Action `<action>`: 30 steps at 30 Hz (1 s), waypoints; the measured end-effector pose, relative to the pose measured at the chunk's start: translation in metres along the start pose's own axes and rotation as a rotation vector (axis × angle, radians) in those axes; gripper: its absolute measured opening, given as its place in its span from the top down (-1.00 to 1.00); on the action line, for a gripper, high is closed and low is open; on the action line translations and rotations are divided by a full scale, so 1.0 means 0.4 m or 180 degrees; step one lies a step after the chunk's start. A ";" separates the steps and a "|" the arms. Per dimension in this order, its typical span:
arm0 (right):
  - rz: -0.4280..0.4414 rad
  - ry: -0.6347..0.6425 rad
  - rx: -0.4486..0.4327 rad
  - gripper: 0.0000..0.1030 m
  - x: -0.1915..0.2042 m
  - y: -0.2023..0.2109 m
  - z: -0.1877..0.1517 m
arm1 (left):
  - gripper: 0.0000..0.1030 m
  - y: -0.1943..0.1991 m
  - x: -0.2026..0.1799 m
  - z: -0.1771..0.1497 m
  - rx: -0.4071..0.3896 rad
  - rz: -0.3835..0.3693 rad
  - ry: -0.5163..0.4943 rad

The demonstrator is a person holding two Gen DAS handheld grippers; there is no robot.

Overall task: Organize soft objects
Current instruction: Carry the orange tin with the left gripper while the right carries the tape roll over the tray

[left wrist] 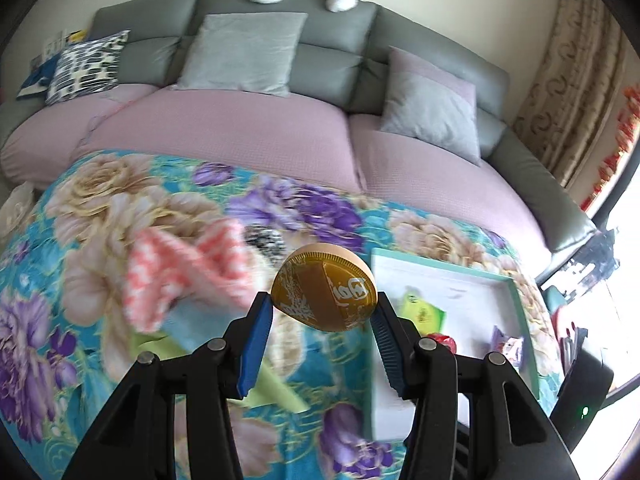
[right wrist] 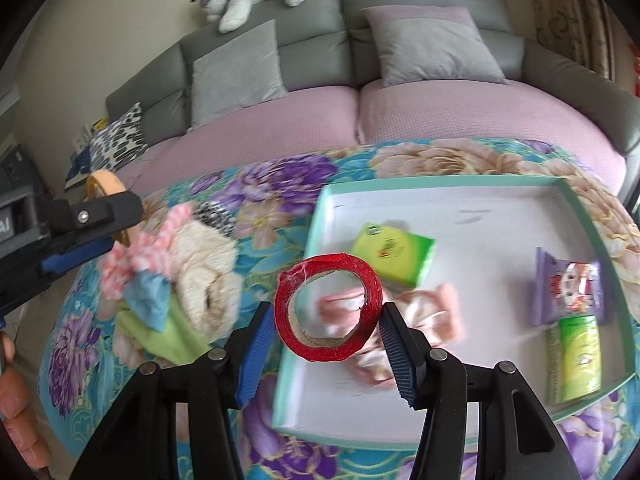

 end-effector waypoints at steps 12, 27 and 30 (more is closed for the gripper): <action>-0.0486 -0.0467 -0.0224 -0.10 -0.198 0.004 0.131 | -0.01 -0.160 -0.152 0.018 0.0172 -0.0243 -0.0419; -0.0552 -0.0857 -0.0335 -0.10 -0.318 0.006 0.181 | -0.01 -0.265 -0.281 0.046 0.0404 -0.0384 -0.0727; -0.0561 -0.0914 -0.0367 -0.11 -0.336 0.011 0.187 | -0.01 -0.295 -0.320 0.056 0.0413 -0.0452 -0.0799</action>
Point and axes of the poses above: each gripper's, at about its wrist camera, not at the fingertips, and y roughly against the way its jaws point, x to its left, z to its top, the point moved 4 cm from there along -y, roughly the way its jaws point, and after that the axes turned 15 degrees about -y, right-handed, at the moved point
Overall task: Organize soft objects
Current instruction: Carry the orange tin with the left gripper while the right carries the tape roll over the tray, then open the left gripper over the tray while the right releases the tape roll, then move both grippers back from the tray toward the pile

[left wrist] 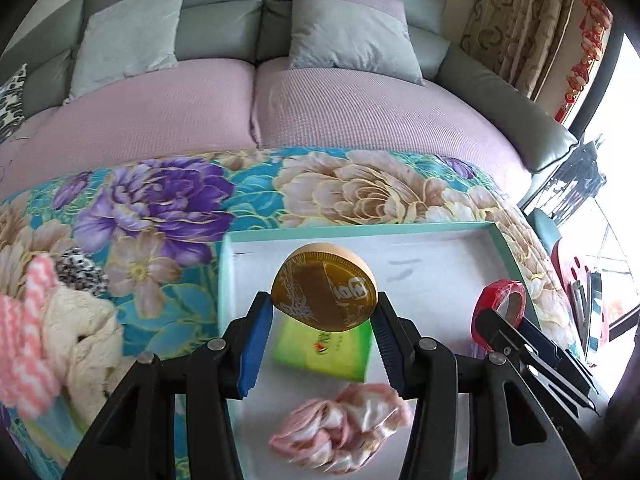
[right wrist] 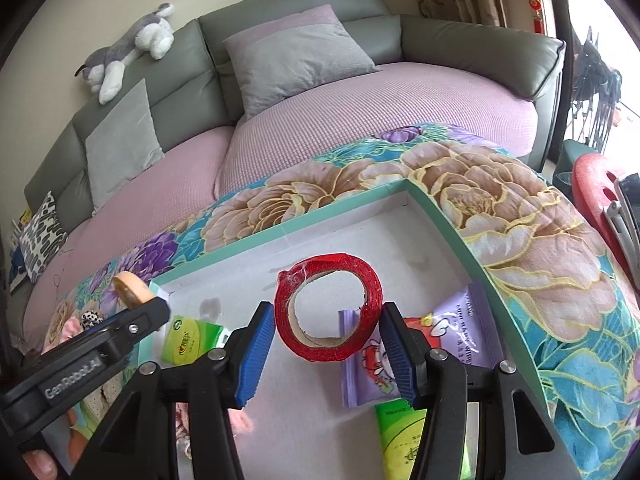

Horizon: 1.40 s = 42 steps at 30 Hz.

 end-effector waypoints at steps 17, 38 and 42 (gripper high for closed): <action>-0.0090 0.0073 -0.0001 -0.32 -0.012 0.003 0.002 | -0.54 -0.049 -0.049 0.040 0.0064 0.0032 -0.0094; -0.0477 0.0266 -0.0001 -1.00 -0.016 0.006 -0.013 | -0.89 -0.025 0.085 -0.026 0.0014 0.0584 0.0269; -0.0485 0.0294 -0.0024 -1.00 -0.008 0.016 -0.015 | -0.89 -0.010 0.103 -0.038 0.0041 0.0664 0.0315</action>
Point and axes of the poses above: each gripper's, at about its wrist camera, not at the fingertips, and y roughly against the way its jaws point, x to its left, z to its top, the point moved 4 cm from there along -y, roughly the way its jaws point, and after that the axes turned 15 degrees about -y, right-handed, at the moved point
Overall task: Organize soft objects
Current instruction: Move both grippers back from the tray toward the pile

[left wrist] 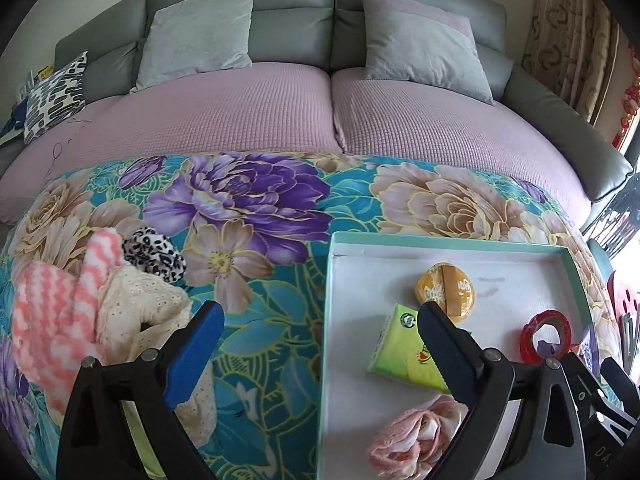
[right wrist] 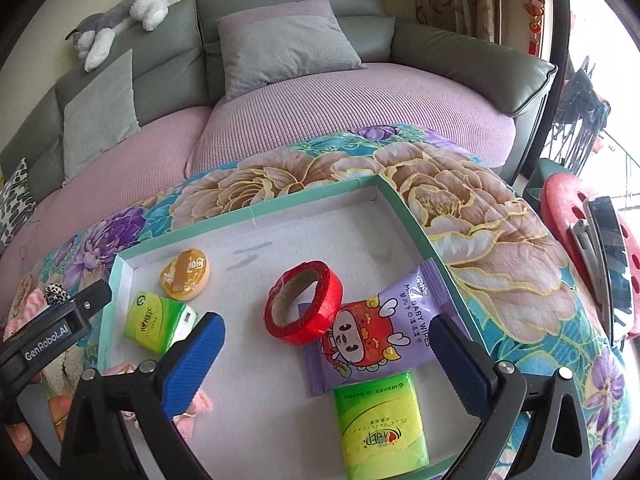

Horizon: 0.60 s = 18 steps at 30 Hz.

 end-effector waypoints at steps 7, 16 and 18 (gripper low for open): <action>0.0090 0.0128 -0.0021 -1.00 0.043 0.031 -0.013 | -0.89 0.027 0.030 -0.022 0.0043 0.0034 0.0054; 0.0288 0.0339 0.0084 -1.00 0.123 0.066 -0.056 | -0.89 0.101 0.103 -0.042 -0.0011 0.0190 0.0173; 0.0284 0.0387 0.0088 -1.00 0.136 0.069 -0.064 | -0.89 0.119 0.127 -0.051 -0.0009 0.0193 0.0243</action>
Point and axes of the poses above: each gripper's, at about its wrist camera, not at the fingertips, and y roughly against the way its jaws point, x to its left, z to its top, the point moved 4 cm from there along -y, roughly the way its jaws point, and after that the axes turned 15 degrees about -y, right-handed, at the moved point
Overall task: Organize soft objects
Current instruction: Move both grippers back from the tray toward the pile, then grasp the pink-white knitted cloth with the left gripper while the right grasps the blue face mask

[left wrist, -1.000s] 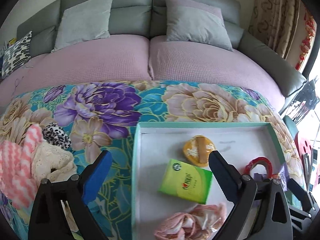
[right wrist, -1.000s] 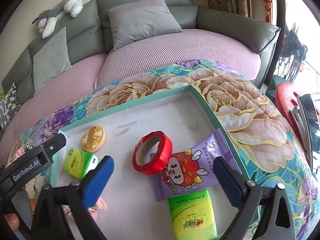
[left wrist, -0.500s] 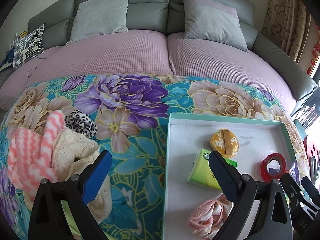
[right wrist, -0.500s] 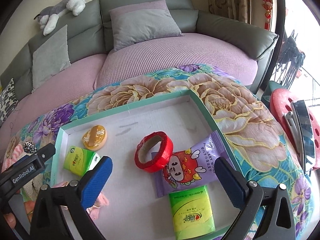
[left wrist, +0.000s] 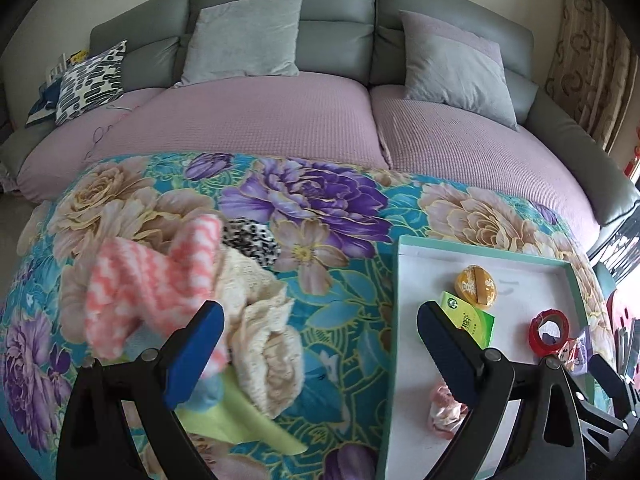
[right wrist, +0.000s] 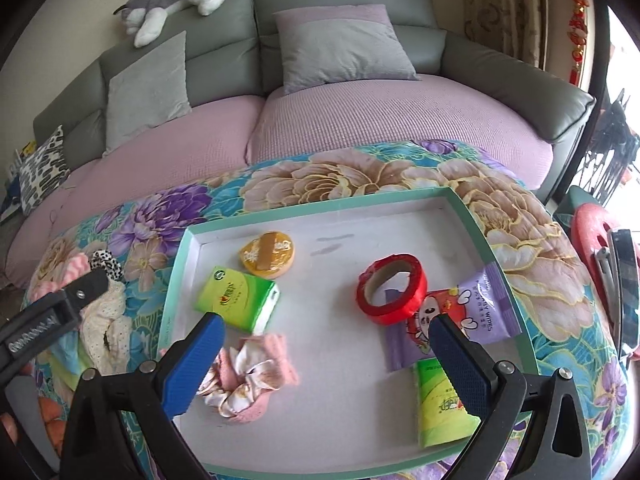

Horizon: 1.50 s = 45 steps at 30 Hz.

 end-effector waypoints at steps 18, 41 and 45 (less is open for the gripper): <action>0.0253 0.0211 0.0108 -1.00 0.130 0.009 -0.053 | -0.89 0.143 0.245 -0.076 -0.0075 0.0562 0.0497; 0.1145 0.0993 0.0403 -1.00 0.473 -0.010 -0.260 | -0.89 0.111 0.494 -0.246 0.0323 0.0731 0.1490; 0.1207 0.1035 0.0437 -1.00 0.495 -0.019 -0.280 | -0.89 0.082 0.504 -0.265 0.0388 0.0606 0.1610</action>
Point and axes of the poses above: each gripper's, at about its wrist camera, not at the fingertips, and y roughly against the way its jaws point, x to its left, z to its top, the point moved 4 cm from there along -y, roughly the way its jaws point, and after that the axes turned 15 degrees about -y, right-handed, at the moved point
